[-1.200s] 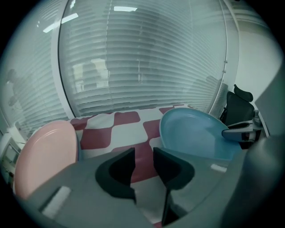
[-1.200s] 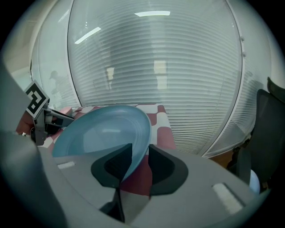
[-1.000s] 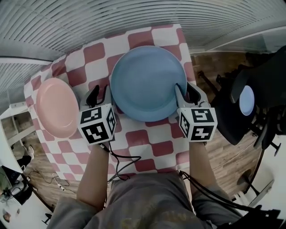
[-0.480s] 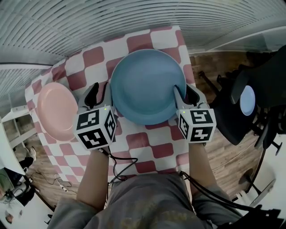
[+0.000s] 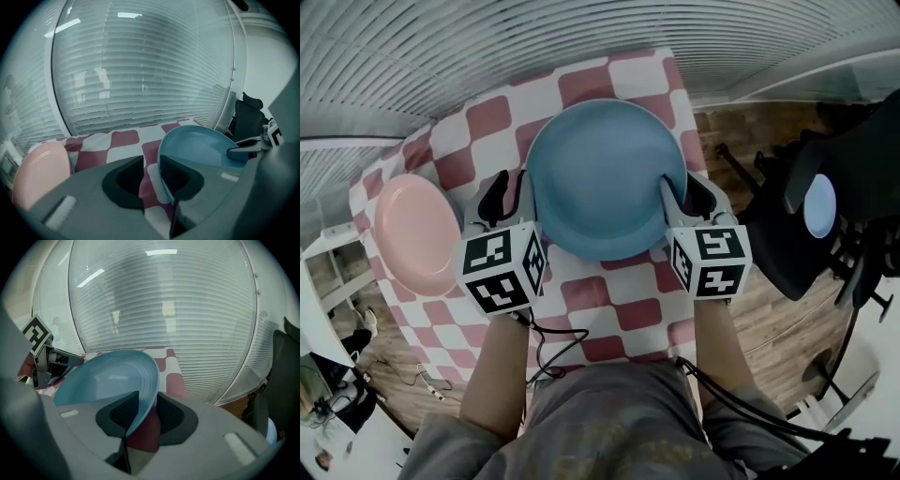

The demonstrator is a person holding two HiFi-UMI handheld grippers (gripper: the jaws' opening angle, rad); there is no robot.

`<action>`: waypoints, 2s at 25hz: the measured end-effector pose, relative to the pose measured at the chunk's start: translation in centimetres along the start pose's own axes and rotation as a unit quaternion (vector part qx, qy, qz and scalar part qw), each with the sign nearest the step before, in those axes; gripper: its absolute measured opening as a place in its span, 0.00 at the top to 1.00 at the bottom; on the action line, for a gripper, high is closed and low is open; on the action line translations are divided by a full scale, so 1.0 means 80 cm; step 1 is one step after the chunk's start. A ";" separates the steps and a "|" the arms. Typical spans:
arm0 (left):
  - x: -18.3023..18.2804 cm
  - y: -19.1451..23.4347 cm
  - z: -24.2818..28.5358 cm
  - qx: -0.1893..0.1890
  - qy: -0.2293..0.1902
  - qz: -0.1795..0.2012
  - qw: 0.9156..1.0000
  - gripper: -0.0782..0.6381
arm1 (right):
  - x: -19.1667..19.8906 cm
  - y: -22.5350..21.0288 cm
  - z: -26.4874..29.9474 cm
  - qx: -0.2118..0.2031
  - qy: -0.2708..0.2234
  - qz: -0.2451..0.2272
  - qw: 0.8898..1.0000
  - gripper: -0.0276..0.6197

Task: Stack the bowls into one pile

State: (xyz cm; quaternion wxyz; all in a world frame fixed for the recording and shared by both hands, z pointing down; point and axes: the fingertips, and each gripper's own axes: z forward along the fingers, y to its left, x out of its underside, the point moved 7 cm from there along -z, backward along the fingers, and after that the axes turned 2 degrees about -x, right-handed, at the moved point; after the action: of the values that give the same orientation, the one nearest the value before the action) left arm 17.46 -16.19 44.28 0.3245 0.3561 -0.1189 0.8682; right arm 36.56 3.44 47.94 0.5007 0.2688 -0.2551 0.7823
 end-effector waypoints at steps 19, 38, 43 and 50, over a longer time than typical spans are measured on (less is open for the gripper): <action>0.021 -0.017 0.011 0.016 0.035 0.007 0.999 0.83 | 0.000 0.000 0.000 0.002 -0.001 -0.004 1.000 0.73; 0.006 0.000 -0.035 0.001 0.008 -0.008 1.000 0.85 | -0.030 0.017 -0.032 -0.007 -0.034 0.008 0.999 0.84; 0.001 0.025 -0.074 -0.007 -0.014 -0.020 1.000 0.87 | -0.046 0.047 -0.046 -0.016 -0.046 -0.013 0.999 0.85; 0.020 0.085 -0.140 -0.032 -0.033 -0.040 0.998 0.87 | -0.059 0.124 -0.060 -0.042 -0.056 -0.043 0.997 0.86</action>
State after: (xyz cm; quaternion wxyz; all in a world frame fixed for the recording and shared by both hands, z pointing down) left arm 6.11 -15.70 37.53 0.3660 0.3783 -0.1425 0.8382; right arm 28.33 -0.02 40.00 0.5295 0.3018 -0.3042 0.7322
